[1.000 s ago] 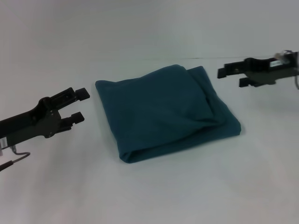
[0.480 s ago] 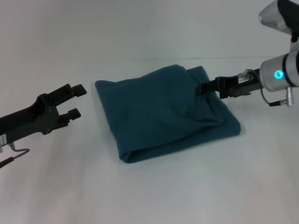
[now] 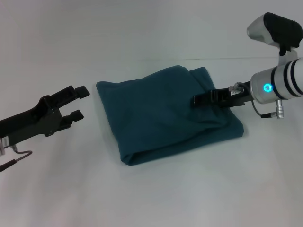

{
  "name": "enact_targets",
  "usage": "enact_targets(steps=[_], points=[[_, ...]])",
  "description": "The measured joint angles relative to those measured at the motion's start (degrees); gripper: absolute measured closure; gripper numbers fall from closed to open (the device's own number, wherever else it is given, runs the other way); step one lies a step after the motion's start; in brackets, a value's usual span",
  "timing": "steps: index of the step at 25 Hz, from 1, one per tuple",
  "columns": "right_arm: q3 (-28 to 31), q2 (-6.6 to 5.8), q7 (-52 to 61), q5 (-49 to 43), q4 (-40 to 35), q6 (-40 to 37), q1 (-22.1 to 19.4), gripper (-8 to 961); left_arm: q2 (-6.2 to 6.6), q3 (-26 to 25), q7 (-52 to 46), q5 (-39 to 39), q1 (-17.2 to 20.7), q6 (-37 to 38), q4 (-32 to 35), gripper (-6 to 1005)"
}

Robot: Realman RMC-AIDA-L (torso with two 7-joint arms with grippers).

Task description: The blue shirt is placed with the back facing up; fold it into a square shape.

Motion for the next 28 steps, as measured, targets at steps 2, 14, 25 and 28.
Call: enact_targets(steps=[2, 14, 25, 28], points=[[-0.3, 0.38, 0.0, 0.0, 0.2, 0.8, 0.1, 58, -0.01, 0.0, 0.0, 0.0, -0.1, 0.0, 0.0, 51], [-0.7, 1.81, 0.2, 0.0, -0.2, 2.6, 0.3, 64, -0.10, 0.0, 0.8, 0.0, -0.1, -0.6, -0.6, 50], [-0.3, 1.57, 0.2, 0.3, -0.4, 3.0, 0.0, 527, -0.10, 0.0, 1.0, 0.0, -0.5, -0.7, -0.6, 51], [-0.2, 1.70, 0.0, 0.4, -0.5, 3.2, 0.1, 654, -0.10, 0.0, 1.0, 0.0, -0.5, -0.8, -0.7, 50]])
